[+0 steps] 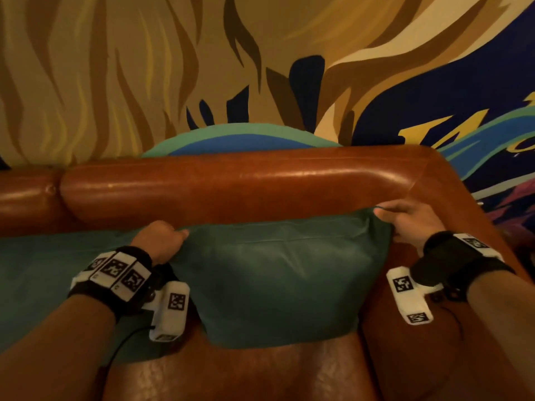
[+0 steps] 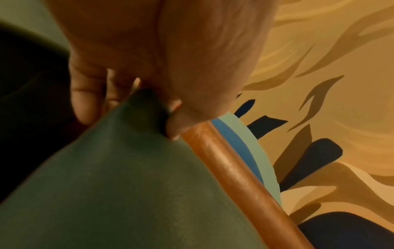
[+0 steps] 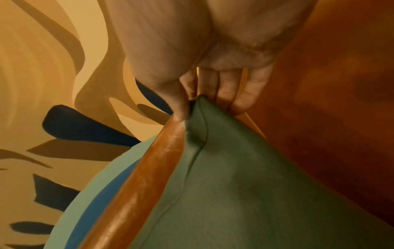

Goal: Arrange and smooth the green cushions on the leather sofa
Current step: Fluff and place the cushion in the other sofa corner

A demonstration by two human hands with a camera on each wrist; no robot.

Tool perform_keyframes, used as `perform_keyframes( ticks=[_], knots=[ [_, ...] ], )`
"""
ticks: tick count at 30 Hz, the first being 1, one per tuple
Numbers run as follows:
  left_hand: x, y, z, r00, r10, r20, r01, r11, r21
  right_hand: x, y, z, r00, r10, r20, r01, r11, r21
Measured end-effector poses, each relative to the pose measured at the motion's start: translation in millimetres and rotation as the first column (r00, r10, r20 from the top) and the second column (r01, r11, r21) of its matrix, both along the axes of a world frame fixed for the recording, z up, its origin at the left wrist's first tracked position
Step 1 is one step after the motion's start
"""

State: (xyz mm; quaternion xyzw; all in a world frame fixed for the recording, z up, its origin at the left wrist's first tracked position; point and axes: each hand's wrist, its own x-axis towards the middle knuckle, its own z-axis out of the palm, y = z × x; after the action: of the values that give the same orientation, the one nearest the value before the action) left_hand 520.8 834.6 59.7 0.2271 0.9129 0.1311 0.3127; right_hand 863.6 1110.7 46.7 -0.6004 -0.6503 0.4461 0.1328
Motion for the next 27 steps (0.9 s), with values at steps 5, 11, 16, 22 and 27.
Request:
perform_keyframes(
  ticks=[5, 11, 16, 22, 27],
  knots=[
    [-6, 13, -2, 0.981, -0.145, -0.131, 0.126, 0.982, -0.142, -2, 12, 8, 0.979, 0.027, 0.204, -0.048, 0.994, 0.099],
    [0, 16, -9, 0.947, -0.044, -0.317, 0.016, 0.996, -0.089, -3, 15, 14, 0.913, 0.116, 0.39, -0.188, 0.97, 0.153],
    [3, 13, 2, 0.883, -0.048, -0.468, 0.08, 0.996, 0.049, -11, -5, 41, 0.626, 0.22, 0.748, -0.571, 0.782, 0.248],
    [106, 67, -17, 0.61, -0.538, -0.582, 0.727, 0.672, 0.141, -101, -102, 13, 0.633, 0.514, 0.58, -0.774, 0.392, 0.498],
    [79, 40, -51, 0.659, -0.627, -0.415, 0.573, 0.776, -0.263, -68, -73, -27, 0.354, 0.459, 0.815, -0.92, 0.328, 0.215]
  ],
)
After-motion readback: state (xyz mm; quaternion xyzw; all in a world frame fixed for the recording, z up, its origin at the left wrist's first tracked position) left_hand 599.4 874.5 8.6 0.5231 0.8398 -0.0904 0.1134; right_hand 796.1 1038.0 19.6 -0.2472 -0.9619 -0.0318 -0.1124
